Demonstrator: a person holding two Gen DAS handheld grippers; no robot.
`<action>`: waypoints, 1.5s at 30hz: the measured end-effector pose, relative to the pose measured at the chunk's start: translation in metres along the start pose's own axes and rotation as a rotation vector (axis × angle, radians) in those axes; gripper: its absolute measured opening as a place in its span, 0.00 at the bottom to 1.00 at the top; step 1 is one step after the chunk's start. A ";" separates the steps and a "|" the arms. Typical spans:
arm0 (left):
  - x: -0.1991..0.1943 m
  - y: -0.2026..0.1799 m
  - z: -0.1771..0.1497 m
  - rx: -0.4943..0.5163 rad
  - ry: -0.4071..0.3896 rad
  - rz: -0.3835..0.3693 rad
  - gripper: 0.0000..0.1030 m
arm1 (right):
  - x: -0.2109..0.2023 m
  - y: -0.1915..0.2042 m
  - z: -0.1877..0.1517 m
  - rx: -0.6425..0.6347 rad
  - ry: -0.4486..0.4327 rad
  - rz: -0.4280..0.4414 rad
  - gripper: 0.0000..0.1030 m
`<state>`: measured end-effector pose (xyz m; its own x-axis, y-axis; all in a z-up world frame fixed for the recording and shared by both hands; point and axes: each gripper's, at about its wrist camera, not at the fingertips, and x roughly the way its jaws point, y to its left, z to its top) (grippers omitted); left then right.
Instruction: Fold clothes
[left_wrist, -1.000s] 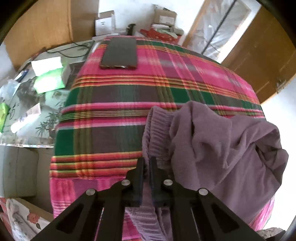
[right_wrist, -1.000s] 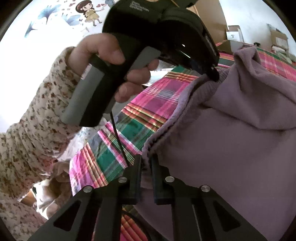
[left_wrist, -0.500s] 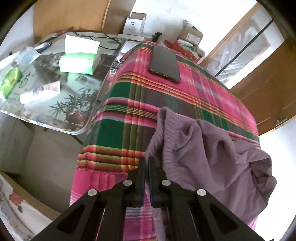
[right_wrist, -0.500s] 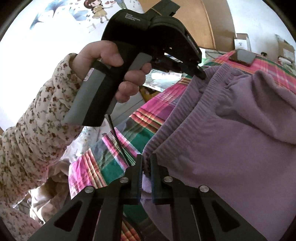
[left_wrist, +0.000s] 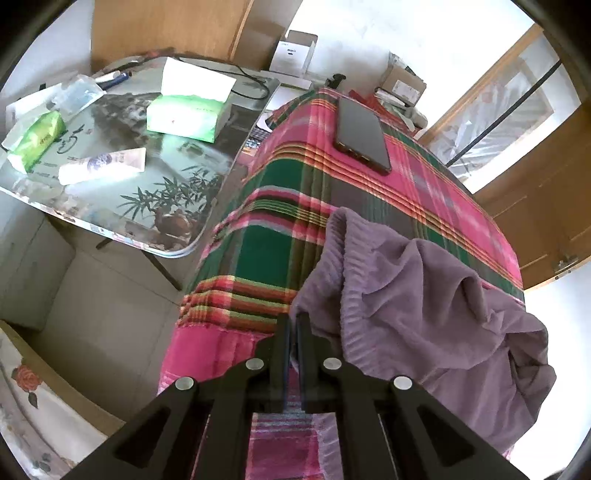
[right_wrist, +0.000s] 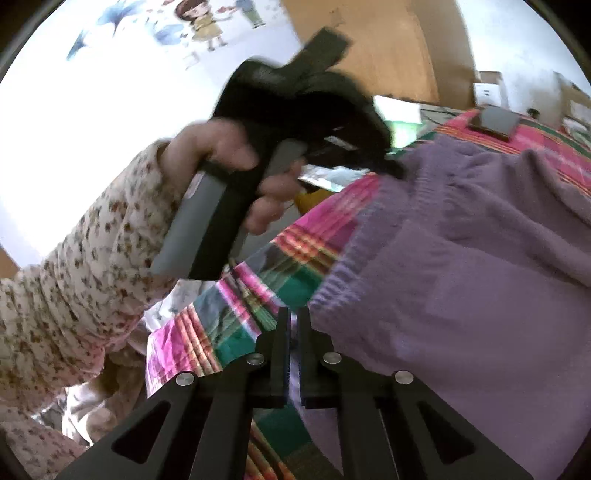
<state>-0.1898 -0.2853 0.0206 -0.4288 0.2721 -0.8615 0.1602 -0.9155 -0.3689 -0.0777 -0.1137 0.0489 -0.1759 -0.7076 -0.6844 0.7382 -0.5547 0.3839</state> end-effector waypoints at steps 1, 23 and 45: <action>0.001 0.003 0.000 -0.018 0.003 -0.004 0.04 | -0.004 -0.005 -0.001 0.023 -0.012 -0.013 0.06; -0.025 -0.048 -0.085 0.170 0.153 -0.048 0.24 | -0.069 -0.038 -0.044 0.129 -0.037 -0.172 0.21; -0.073 -0.001 -0.114 -0.005 0.062 -0.187 0.03 | -0.082 -0.036 -0.067 0.211 -0.061 -0.156 0.24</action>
<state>-0.0571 -0.2702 0.0437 -0.3961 0.4551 -0.7975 0.0874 -0.8459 -0.5262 -0.0463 -0.0062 0.0494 -0.3206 -0.6283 -0.7089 0.5484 -0.7333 0.4019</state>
